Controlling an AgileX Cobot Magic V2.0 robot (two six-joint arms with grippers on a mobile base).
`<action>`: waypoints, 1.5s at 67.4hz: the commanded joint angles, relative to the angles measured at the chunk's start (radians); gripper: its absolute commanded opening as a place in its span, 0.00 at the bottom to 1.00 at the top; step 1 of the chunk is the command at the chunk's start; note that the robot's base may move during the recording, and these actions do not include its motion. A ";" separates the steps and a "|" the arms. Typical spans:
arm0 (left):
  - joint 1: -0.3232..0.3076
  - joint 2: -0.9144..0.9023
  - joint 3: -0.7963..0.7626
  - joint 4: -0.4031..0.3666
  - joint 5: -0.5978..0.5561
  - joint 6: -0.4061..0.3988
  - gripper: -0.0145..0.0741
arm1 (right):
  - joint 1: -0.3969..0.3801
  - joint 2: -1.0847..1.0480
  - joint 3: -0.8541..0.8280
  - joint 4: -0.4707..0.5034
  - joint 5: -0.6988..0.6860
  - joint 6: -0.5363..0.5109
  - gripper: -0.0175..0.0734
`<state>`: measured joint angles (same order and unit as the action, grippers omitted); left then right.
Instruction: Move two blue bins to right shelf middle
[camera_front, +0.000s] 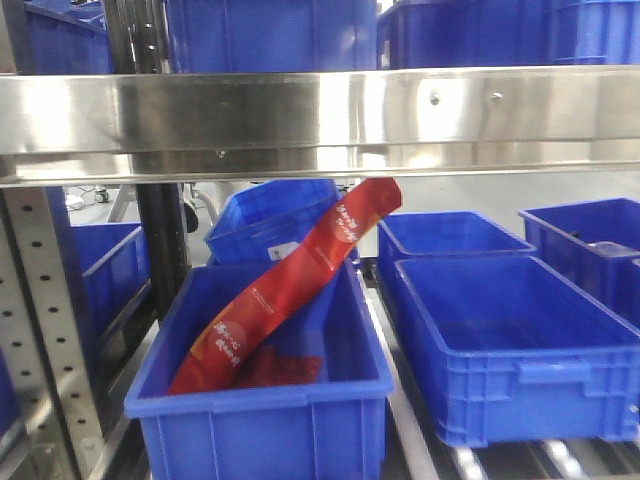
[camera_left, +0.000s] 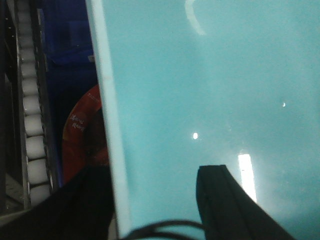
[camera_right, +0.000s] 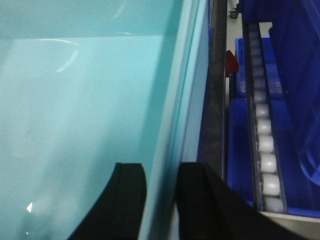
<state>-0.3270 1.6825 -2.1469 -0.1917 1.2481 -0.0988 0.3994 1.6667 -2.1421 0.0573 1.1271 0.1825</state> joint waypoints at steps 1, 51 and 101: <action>-0.015 -0.031 -0.020 -0.155 -0.042 0.042 0.04 | 0.002 -0.001 -0.011 0.021 -0.117 0.010 0.01; -0.015 -0.031 -0.020 -0.155 -0.042 0.042 0.04 | 0.002 -0.001 -0.011 0.021 -0.117 0.010 0.01; -0.015 -0.031 -0.020 -0.155 -0.042 0.042 0.04 | 0.002 -0.001 -0.011 0.021 -0.117 0.010 0.01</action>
<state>-0.3270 1.6825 -2.1469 -0.1917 1.2481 -0.0988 0.3994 1.6667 -2.1421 0.0573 1.1271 0.1825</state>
